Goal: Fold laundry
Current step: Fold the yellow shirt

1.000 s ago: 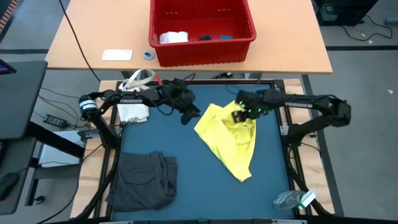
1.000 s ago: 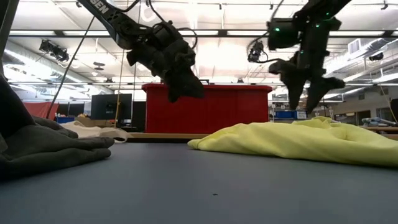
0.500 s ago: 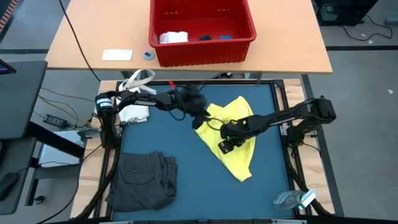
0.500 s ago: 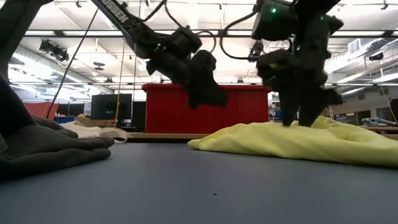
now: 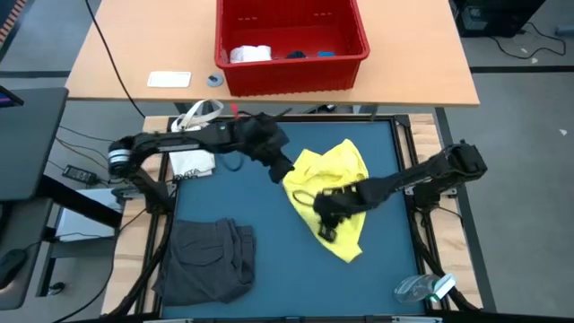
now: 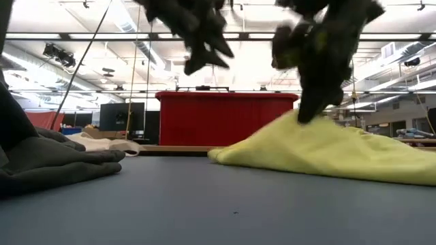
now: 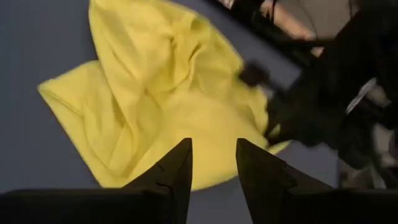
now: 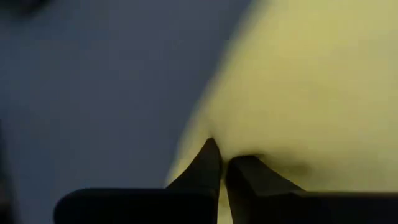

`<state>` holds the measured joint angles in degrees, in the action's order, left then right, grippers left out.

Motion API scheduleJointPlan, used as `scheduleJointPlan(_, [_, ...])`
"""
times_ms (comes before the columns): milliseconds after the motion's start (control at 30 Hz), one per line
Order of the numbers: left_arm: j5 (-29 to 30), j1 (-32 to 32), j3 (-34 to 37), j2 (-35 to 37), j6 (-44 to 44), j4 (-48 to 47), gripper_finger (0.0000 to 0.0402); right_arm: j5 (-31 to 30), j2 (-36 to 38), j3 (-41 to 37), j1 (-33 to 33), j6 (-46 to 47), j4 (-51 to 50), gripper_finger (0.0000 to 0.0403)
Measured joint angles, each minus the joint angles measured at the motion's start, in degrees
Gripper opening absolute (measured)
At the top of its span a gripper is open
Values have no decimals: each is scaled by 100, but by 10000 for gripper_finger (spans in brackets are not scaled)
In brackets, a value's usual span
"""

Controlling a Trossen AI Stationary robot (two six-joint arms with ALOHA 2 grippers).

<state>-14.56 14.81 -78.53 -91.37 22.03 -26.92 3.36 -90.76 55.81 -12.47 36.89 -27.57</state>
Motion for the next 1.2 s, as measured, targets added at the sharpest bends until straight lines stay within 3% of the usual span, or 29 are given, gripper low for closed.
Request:
scheduleJointPlan(200, [1007,-839,5,518,913,-24,116,1156,-274,-77,-1175,-1059,229,31])
scheduleJointPlan(500, [1696,-2013,14,-338,1390,277,116,1863,-84,-91,-1944,-208,59,166])
scheduleJointPlan(700, [1708,-2344,14,-1345,820,1718,135,951,557,-85,-1874,868,-472,228])
scheduleJointPlan(933, [1699,-2239,16,-2345,692,2595,207,-685,1446,-85,-1856,2562,-1981,241])
scheduleJointPlan(1100, [916,-2074,23,-2881,878,3781,217,-874,1739,-85,-1838,2833,-2242,240])
scheduleJointPlan(1200, [751,-2044,18,-2972,837,4028,205,-867,1773,-85,-1843,2926,-2256,240])
